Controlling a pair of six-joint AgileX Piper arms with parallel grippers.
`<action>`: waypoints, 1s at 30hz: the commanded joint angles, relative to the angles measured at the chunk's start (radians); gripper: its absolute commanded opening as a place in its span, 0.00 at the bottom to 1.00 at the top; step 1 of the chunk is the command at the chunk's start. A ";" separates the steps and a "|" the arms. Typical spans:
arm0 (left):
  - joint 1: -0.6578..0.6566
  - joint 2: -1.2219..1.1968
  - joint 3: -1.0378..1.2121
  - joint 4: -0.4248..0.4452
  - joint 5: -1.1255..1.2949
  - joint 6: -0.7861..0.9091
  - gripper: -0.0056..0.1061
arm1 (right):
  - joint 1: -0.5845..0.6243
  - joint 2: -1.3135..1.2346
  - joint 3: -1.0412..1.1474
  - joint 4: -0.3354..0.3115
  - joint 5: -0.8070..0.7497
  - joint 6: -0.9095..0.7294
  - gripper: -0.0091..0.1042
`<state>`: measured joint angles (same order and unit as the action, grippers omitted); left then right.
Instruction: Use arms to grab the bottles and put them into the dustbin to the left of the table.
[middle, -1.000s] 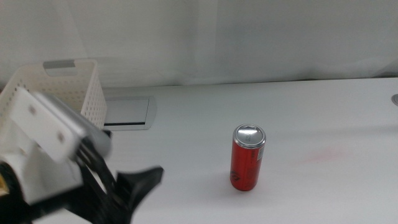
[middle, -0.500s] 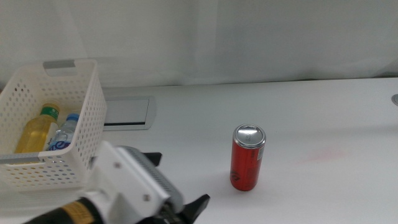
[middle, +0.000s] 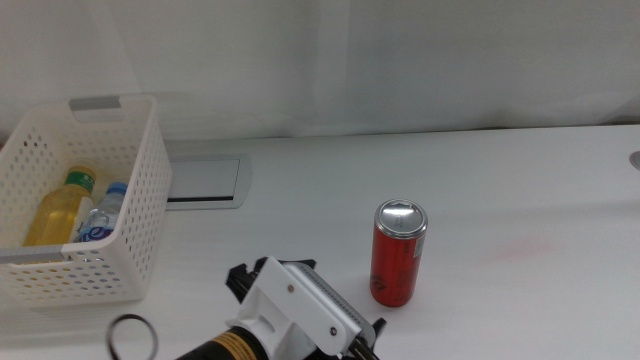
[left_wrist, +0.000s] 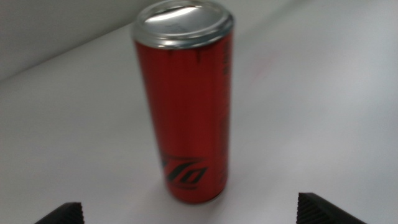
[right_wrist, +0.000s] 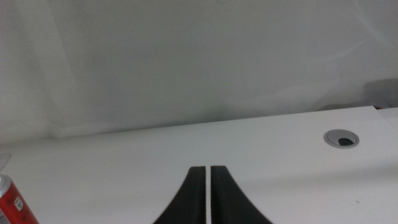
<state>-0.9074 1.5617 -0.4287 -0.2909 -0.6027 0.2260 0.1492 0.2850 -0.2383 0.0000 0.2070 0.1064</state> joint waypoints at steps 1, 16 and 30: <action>-0.010 0.055 0.002 0.096 -0.104 -0.107 0.84 | -0.010 -0.002 0.005 -0.011 -0.018 -0.001 0.06; -0.010 0.292 -0.165 0.097 -0.282 -0.121 0.84 | -0.010 -0.002 0.005 -0.011 -0.018 -0.001 0.06; -0.008 0.433 -0.349 0.013 -0.174 -0.121 0.84 | -0.010 -0.002 0.005 -0.011 -0.018 -0.001 0.06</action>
<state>-0.9074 1.9805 -0.7654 -0.2655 -0.7961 0.1121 0.1492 0.2850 -0.2383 0.0000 0.1989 0.1101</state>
